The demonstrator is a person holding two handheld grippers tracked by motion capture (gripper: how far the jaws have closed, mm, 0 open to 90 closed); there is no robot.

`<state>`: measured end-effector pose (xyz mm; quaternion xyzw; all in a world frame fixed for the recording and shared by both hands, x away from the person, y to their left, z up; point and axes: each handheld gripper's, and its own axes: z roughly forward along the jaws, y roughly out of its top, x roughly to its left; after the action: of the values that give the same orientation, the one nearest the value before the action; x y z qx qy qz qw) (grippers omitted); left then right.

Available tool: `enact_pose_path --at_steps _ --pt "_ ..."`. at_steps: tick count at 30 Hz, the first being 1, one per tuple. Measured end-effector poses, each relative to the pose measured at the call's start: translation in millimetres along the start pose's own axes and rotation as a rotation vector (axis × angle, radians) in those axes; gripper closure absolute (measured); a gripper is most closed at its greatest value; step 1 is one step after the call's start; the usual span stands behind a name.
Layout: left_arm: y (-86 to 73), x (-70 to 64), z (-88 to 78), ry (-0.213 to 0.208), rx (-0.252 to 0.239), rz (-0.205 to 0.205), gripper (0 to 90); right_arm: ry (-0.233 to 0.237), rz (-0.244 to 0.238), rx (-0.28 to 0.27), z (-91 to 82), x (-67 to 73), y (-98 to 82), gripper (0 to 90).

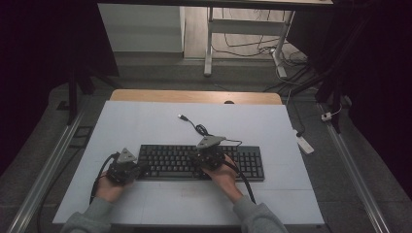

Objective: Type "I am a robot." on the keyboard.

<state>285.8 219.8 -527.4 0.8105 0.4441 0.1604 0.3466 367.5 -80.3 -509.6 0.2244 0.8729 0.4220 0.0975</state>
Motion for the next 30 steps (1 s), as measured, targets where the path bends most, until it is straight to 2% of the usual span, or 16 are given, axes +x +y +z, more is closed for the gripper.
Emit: enact_pose_path --at_steps 8,11,30 --pt "-0.4 0.5 0.5 0.0 0.005 0.003 88.6 -0.008 0.006 0.008 10.5 -0.8 2.7 87.3" --pt "-0.5 0.7 0.7 -0.002 0.003 0.002 88.6 -0.026 -0.001 0.023 15.4 -1.0 3.8 87.3" --pt "-0.9 0.9 1.2 -0.005 0.006 0.006 88.7 -0.042 -0.004 0.031 19.5 -1.8 3.9 87.3"
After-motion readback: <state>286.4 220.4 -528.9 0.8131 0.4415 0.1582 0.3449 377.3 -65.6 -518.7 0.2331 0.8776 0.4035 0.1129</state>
